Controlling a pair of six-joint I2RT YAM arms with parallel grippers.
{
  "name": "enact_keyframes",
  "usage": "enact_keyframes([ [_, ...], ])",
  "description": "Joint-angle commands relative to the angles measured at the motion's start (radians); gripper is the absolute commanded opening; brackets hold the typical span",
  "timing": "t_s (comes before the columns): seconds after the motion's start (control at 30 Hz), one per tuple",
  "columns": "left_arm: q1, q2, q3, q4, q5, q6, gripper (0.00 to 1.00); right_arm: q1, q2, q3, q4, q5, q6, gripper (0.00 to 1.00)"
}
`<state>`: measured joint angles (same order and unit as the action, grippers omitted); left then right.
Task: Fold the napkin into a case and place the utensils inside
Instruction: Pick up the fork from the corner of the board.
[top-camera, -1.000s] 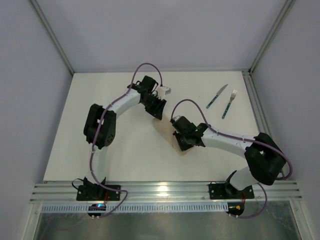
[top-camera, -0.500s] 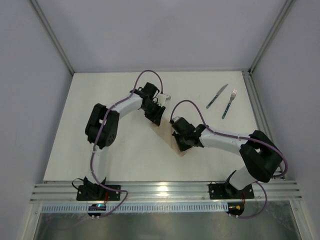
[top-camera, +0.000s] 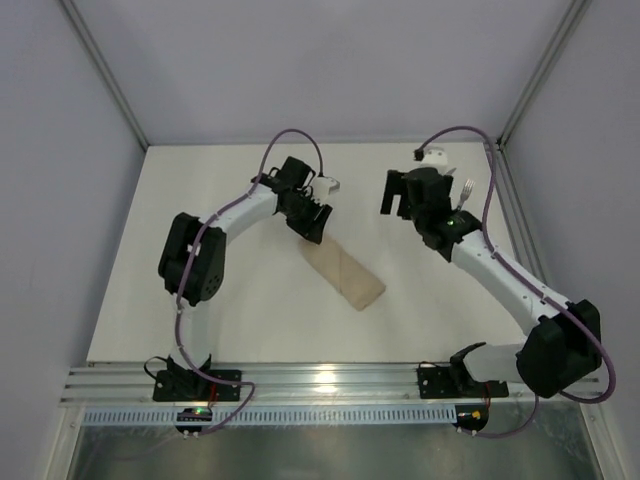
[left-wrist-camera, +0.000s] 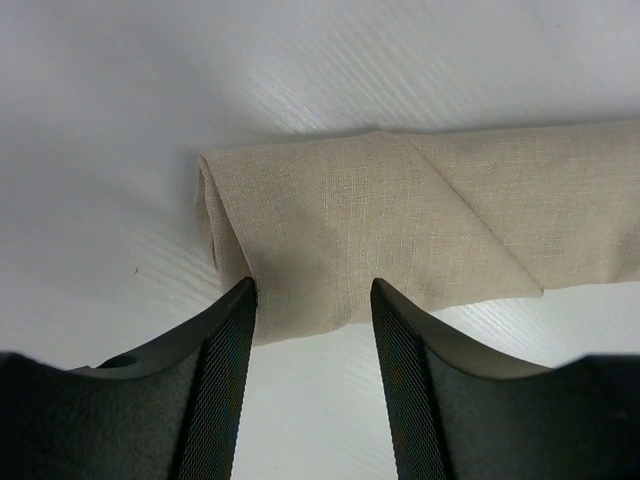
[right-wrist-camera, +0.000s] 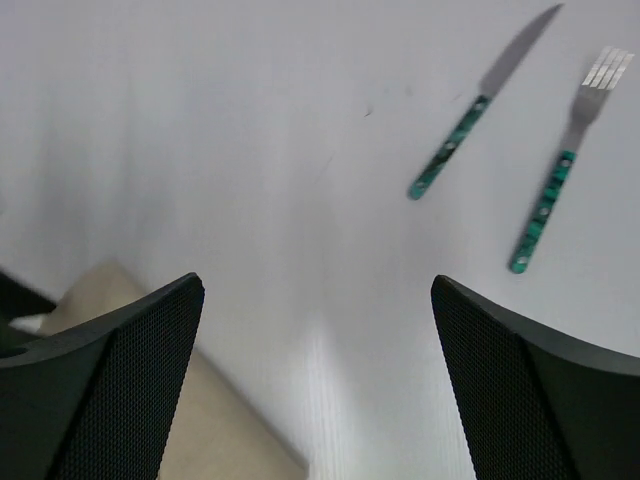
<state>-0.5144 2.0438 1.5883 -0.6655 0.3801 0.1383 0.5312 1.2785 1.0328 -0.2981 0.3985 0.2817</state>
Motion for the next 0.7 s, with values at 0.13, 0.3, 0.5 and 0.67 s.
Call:
enact_keyframes([
  [0.13,0.016,-0.103,0.085,-0.045,0.036,0.014,0.54,-0.374,0.264,0.194,-0.076,0.019,0.197,0.91],
  [0.3,0.054,-0.16,0.052,-0.068,0.014,0.044,0.54,-0.595,0.432,0.255,-0.038,-0.152,0.195,0.72],
  [0.5,0.114,-0.243,-0.023,-0.075,-0.006,0.079,0.54,-0.681,0.652,0.429,-0.125,-0.246,0.149,0.72],
  [0.67,0.137,-0.28,-0.07,-0.059,-0.004,0.084,0.54,-0.685,0.76,0.538,-0.18,-0.294,0.131,0.7],
])
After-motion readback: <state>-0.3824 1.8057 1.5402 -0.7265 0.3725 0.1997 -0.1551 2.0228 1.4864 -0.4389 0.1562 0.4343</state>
